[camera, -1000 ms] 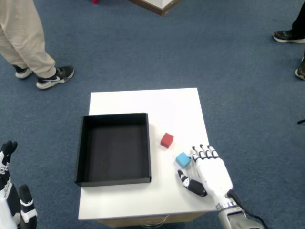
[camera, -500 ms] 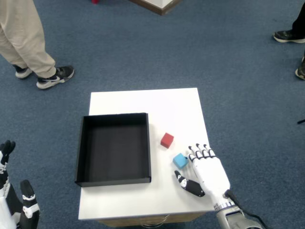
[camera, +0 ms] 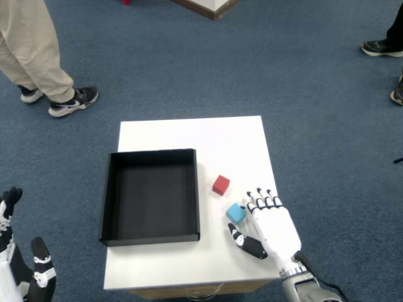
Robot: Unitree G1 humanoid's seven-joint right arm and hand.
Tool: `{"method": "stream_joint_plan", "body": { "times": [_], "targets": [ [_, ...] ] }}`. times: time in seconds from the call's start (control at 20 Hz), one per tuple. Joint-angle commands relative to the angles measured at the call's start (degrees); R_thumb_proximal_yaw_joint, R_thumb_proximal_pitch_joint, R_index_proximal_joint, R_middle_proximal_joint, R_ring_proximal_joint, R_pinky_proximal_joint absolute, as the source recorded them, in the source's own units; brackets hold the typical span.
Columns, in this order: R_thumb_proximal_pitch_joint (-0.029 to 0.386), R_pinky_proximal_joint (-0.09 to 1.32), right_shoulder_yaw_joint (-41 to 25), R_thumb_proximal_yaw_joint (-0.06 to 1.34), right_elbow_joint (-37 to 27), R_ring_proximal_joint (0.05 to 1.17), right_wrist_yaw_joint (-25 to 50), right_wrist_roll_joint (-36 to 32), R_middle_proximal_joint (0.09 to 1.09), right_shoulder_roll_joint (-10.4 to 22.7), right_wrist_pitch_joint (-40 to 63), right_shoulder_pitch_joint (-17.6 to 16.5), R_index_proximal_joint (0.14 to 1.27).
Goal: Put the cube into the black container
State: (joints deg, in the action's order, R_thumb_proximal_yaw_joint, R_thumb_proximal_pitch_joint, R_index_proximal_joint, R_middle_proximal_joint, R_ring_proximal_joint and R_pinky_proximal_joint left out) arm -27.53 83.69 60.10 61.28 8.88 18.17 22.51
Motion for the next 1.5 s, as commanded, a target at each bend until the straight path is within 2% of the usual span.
{"method": "stream_joint_plan", "body": {
  "times": [0.05,0.5,0.85,1.15,1.25,1.35,1.45,1.5],
  "targets": [
    [0.15,-0.05,0.72,0.39,-1.81,0.13,3.36,-0.61,0.2,0.74,-1.01,2.67,0.55],
    [0.174,-0.03,0.78,0.39,-1.93,0.15,4.01,-0.28,0.22,0.72,-0.47,2.62,0.58],
    [0.174,-0.02,1.0,0.39,-1.38,0.16,4.12,-0.01,0.23,0.7,-0.83,2.24,0.6],
    [0.18,-0.02,1.65,0.43,-0.86,0.17,2.77,-0.23,0.24,0.71,-0.04,1.96,0.68],
    [0.192,-0.02,1.72,0.49,-0.73,0.17,2.25,-0.14,0.25,0.68,0.44,1.75,0.76],
    [0.208,-0.03,1.73,0.61,-0.75,0.16,2.11,0.13,0.25,0.67,1.12,1.51,0.92],
    [0.183,-0.03,1.75,0.74,-0.81,0.16,2.28,0.34,0.25,0.66,1.86,1.23,0.96],
    [0.161,-0.03,1.82,0.89,-0.83,0.16,2.47,0.41,0.25,0.69,2.27,0.96,1.0]
  ]
}}
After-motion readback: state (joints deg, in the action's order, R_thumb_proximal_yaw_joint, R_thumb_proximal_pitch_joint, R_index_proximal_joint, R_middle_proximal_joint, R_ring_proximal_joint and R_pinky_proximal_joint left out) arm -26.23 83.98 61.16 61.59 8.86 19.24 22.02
